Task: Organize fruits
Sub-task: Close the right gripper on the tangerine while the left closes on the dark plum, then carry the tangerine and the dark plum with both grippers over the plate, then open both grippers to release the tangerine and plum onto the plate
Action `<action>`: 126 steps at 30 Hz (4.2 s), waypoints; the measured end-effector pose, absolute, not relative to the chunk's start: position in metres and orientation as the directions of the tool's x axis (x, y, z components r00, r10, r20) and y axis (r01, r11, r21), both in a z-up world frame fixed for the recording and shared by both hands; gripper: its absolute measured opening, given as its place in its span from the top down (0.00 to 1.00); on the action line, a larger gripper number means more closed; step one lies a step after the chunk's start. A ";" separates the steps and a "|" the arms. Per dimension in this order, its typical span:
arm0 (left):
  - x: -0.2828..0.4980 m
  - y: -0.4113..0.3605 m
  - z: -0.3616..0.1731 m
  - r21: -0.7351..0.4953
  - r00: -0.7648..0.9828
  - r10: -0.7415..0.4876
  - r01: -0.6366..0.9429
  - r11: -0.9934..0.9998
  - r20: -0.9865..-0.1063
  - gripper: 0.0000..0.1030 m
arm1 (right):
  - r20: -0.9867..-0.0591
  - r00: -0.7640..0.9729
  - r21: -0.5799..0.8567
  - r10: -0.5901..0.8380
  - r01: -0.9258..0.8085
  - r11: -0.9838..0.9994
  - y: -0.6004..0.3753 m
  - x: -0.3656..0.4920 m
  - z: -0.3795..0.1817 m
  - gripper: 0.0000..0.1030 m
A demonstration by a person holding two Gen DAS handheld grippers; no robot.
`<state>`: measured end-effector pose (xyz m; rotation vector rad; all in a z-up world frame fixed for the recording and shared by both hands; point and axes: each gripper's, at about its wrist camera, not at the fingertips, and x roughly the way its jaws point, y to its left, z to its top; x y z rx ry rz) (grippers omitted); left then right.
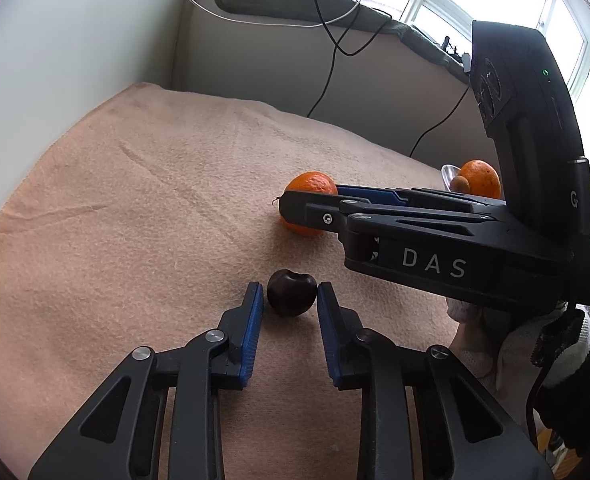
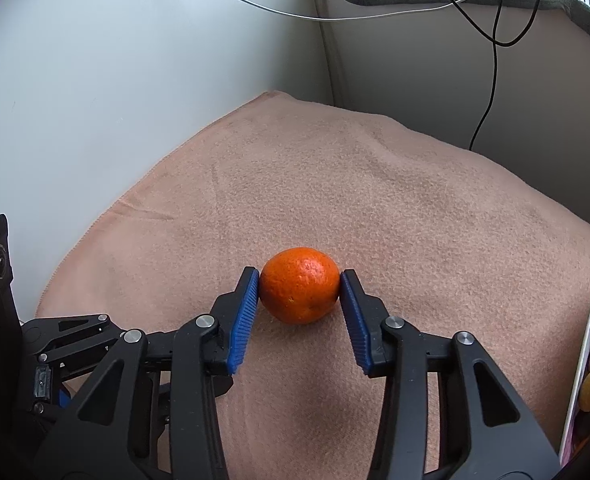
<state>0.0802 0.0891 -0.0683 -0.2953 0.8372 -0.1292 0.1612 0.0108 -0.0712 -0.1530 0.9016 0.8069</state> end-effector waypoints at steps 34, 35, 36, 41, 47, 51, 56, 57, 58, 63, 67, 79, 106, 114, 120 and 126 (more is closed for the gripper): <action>0.050 0.058 -0.037 -0.302 0.705 -0.259 0.067 0.951 -0.660 0.77 | -0.672 0.451 0.217 0.588 -0.639 0.738 -0.071 0.127 -0.031 0.58; 0.050 0.056 -0.036 -0.301 0.706 -0.262 0.072 0.951 -0.658 0.77 | -0.668 0.456 0.217 0.587 -0.636 0.741 -0.076 0.125 -0.030 0.58; 0.049 0.054 -0.035 -0.301 0.707 -0.265 0.077 0.951 -0.656 0.77 | -0.665 0.463 0.216 0.586 -0.632 0.744 -0.080 0.124 -0.029 0.58; 0.046 0.040 -0.028 -0.305 0.708 -0.289 0.108 0.946 -0.645 0.77 | -0.650 0.487 0.221 0.584 -0.614 0.758 -0.102 0.116 -0.021 0.58; 0.048 0.022 -0.017 -0.298 0.712 -0.313 0.152 0.943 -0.628 0.77 | -0.629 0.525 0.219 0.574 -0.589 0.778 -0.128 0.109 -0.011 0.58; 0.052 0.009 -0.013 -0.294 0.710 -0.331 0.180 0.939 -0.621 0.77 | -0.622 0.544 0.220 0.563 -0.569 0.792 -0.145 0.106 -0.008 0.58; 0.057 -0.004 -0.010 -0.295 0.705 -0.352 0.208 0.933 -0.616 0.77 | -0.616 0.569 0.216 0.545 -0.543 0.812 -0.164 0.103 -0.008 0.58; 0.058 -0.006 -0.009 -0.296 0.704 -0.355 0.212 0.931 -0.615 0.77 | -0.614 0.573 0.220 0.543 -0.536 0.815 -0.168 0.103 -0.007 0.58; 0.059 -0.008 -0.009 -0.297 0.703 -0.360 0.217 0.930 -0.613 0.77 | -0.611 0.578 0.224 0.540 -0.528 0.819 -0.173 0.102 -0.007 0.58; 0.068 -0.020 -0.004 -0.299 0.700 -0.382 0.244 0.922 -0.604 0.77 | -0.603 0.605 0.230 0.520 -0.493 0.839 -0.196 0.101 -0.004 0.58; 0.074 -0.031 -0.003 -0.301 0.695 -0.398 0.265 0.916 -0.599 0.77 | -0.601 0.623 0.231 0.501 -0.464 0.855 -0.215 0.101 -0.003 0.58; 0.094 -0.056 0.000 -0.307 0.680 -0.435 0.309 0.900 -0.590 0.77 | -0.583 0.674 0.241 0.454 -0.390 0.889 -0.262 0.107 0.002 0.58; 0.139 -0.101 0.002 -0.280 0.653 -0.456 0.362 0.889 -0.605 0.77 | -0.609 0.687 0.240 0.398 -0.318 0.917 -0.316 0.167 -0.004 0.58; 0.154 -0.112 -0.001 -0.261 0.645 -0.446 0.366 0.893 -0.621 0.77 | -0.635 0.664 0.229 0.394 -0.325 0.918 -0.314 0.193 -0.013 0.58; 0.160 -0.117 -0.003 -0.248 0.640 -0.436 0.366 0.897 -0.633 0.77 | -0.652 0.645 0.226 0.398 -0.336 0.914 -0.309 0.209 -0.018 0.58; 0.164 -0.119 -0.004 -0.246 0.640 -0.433 0.364 0.898 -0.635 0.77 | -0.665 0.628 0.233 0.405 -0.340 0.911 -0.306 0.218 -0.024 0.58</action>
